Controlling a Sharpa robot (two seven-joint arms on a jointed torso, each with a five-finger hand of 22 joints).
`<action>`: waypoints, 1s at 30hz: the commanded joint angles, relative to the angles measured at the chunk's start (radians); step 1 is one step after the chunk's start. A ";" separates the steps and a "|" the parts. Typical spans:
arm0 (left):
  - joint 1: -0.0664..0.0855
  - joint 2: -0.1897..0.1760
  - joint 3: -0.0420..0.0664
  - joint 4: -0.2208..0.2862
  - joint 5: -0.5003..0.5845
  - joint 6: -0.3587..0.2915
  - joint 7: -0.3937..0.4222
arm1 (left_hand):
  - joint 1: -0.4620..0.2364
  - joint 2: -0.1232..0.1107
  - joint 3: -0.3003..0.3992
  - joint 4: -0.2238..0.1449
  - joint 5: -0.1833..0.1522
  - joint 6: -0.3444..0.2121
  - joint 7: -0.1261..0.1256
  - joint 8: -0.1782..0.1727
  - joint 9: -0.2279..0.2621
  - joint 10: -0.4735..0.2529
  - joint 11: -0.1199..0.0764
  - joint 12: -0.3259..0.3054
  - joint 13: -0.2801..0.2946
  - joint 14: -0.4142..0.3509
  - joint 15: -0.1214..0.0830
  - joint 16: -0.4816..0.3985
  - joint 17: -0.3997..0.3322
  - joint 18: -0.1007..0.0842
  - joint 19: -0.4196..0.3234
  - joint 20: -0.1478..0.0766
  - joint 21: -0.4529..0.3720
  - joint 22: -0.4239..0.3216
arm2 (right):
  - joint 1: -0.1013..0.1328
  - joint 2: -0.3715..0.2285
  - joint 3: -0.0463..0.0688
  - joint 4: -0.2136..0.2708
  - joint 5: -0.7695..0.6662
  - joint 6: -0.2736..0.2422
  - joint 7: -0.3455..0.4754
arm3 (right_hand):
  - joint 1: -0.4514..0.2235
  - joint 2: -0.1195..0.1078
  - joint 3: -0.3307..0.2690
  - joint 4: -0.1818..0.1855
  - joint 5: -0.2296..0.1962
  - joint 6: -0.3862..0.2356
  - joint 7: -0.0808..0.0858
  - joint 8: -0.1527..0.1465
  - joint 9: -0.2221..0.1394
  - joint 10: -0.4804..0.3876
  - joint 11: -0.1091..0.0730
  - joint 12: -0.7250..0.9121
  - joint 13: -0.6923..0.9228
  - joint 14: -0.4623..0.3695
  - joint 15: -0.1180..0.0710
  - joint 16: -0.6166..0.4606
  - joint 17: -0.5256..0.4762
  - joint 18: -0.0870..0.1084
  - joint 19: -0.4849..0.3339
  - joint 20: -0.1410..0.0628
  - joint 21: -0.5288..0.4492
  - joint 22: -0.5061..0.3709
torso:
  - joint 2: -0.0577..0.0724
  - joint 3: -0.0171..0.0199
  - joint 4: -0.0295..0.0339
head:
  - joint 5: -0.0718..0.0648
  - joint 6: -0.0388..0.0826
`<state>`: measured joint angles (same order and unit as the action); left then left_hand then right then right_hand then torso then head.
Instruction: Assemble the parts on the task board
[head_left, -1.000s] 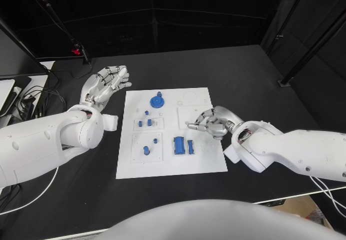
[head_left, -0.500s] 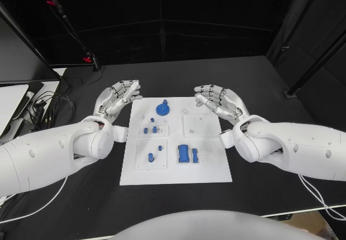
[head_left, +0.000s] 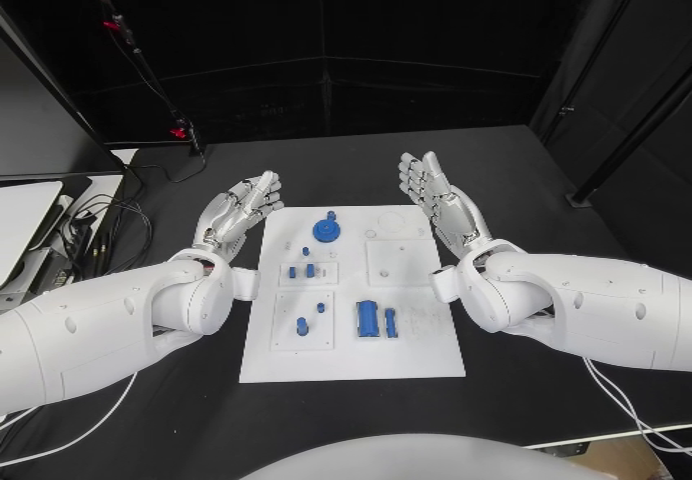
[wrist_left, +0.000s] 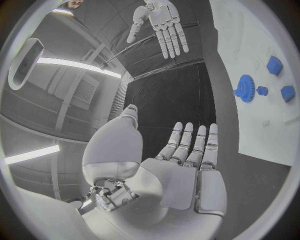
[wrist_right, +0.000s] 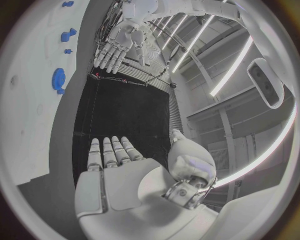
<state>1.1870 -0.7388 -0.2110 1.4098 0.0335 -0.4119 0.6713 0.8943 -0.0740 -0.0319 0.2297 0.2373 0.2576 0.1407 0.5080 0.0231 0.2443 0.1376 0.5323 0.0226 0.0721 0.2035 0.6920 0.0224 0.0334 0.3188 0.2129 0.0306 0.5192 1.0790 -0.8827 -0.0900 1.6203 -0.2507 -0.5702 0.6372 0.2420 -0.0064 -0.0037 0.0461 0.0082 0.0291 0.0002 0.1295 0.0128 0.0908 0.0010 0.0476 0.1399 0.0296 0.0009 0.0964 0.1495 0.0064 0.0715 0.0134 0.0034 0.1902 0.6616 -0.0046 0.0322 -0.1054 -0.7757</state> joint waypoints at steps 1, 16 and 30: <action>-0.017 -0.005 0.027 0.026 -0.008 -0.072 -0.028 | -0.287 0.074 0.032 -0.074 -0.076 -0.083 -0.044 -0.163 -0.023 -0.078 -0.044 -0.171 -0.023 -0.072 -0.066 -0.222 -0.022 -0.033 -0.102 -0.068 -0.031 -0.166 | -0.004 0.022 0.018 -0.009 0.069 -0.059 -0.032 | -0.094 0.006 0.004 -0.046 -0.008 -0.029 0.000 -0.050 -0.013 -0.091 -0.001 -0.048 -0.054 -0.030 -0.001 -0.096 -0.058 -0.006 -0.072 -0.013 -0.003 -0.074 | -0.022 0.0009 -0.0068 | 0.018 0.029; -0.135 -0.041 0.207 0.158 -0.033 -0.353 -0.149 | -0.568 0.074 0.032 -0.146 -0.151 -0.165 -0.141 -0.323 -0.023 -0.156 -0.138 -0.338 -0.023 -0.072 -0.126 -0.440 -0.022 -0.033 -0.199 -0.138 -0.031 -0.330 | -0.029 0.103 0.090 -0.050 0.251 -0.200 -0.117 | -0.242 0.006 0.004 -0.046 -0.008 -0.029 0.000 -0.129 -0.013 -0.091 -0.001 -0.048 -0.140 -0.030 -0.001 -0.096 -0.149 -0.006 -0.072 -0.013 -0.003 -0.190 | -0.115 0.0045 -0.0316 | 0.103 0.172; -0.137 -0.041 0.211 0.160 -0.034 -0.358 -0.151 | -0.709 0.074 0.032 -0.230 -0.237 -0.258 -0.141 -0.403 -0.023 -0.244 -0.138 -0.422 -0.023 -0.072 -0.203 -0.549 -0.022 -0.033 -0.319 -0.213 -0.031 -0.412 | -0.029 0.103 0.090 -0.050 0.251 -0.200 -0.117 | -0.242 0.006 0.004 -0.046 -0.008 -0.029 0.000 -0.129 -0.013 -0.091 -0.001 -0.048 -0.140 -0.030 -0.001 -0.096 -0.149 -0.006 -0.072 -0.013 -0.003 -0.190 | -0.117 0.0046 -0.0322 | 0.105 0.176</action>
<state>1.0484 -0.7798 -0.0013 1.5678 0.0148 -0.7512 0.5242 0.2507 -0.0004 -0.0002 0.0250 0.0236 0.0389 0.0024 0.1414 0.0012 0.0320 -0.0001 0.1487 0.0010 0.0010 0.0189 0.1932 0.0017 0.0141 0.0735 0.0111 0.0070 0.1448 1.0482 -0.7806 -0.0008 1.5687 -0.0060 -0.7565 0.5185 0.0067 -0.0010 0.0002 0.0042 0.0029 0.0052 -0.0003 0.0036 0.0012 0.0053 0.0000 0.0036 0.0011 0.0037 -0.0001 0.0035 0.0011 0.0068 0.0051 0.0000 0.0034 0.0010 0.5449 0.0000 0.0003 0.0001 -0.6000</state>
